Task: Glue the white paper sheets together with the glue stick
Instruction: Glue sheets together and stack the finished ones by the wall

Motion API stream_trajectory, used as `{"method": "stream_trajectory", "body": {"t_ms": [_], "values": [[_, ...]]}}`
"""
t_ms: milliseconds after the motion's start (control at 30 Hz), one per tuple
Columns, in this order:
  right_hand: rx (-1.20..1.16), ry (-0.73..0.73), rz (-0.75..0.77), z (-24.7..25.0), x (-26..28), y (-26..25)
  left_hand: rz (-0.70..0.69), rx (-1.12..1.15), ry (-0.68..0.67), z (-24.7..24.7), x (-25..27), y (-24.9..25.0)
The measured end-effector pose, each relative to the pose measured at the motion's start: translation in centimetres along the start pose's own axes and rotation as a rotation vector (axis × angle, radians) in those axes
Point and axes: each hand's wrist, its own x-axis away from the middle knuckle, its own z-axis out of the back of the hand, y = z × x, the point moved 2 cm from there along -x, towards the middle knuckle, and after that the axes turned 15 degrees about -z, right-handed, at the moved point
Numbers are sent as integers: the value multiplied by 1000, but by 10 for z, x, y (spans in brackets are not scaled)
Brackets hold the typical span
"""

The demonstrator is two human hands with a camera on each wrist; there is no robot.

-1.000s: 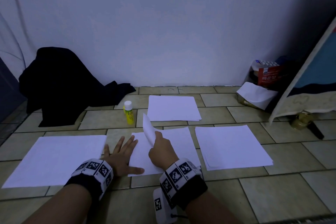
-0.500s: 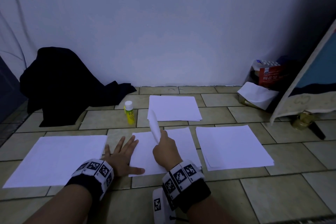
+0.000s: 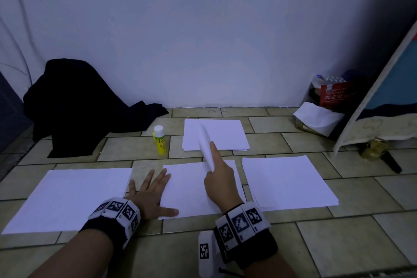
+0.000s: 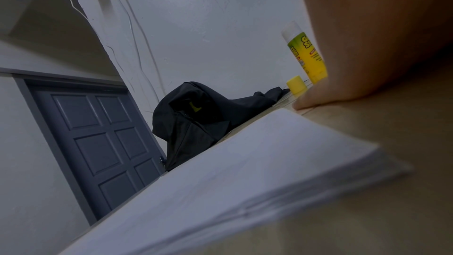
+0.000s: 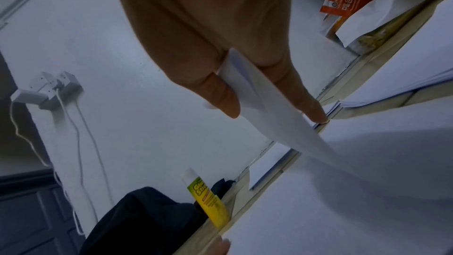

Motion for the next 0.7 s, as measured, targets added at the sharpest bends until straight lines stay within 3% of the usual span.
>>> {"method": "stream_trajectory", "body": {"t_ms": [500,700], "values": [[312,-195,78,-43,3,6,-7,23,33,1,2,2],[171,-114,75,-27,2,4,-14,15,31,1,3,3]]}}
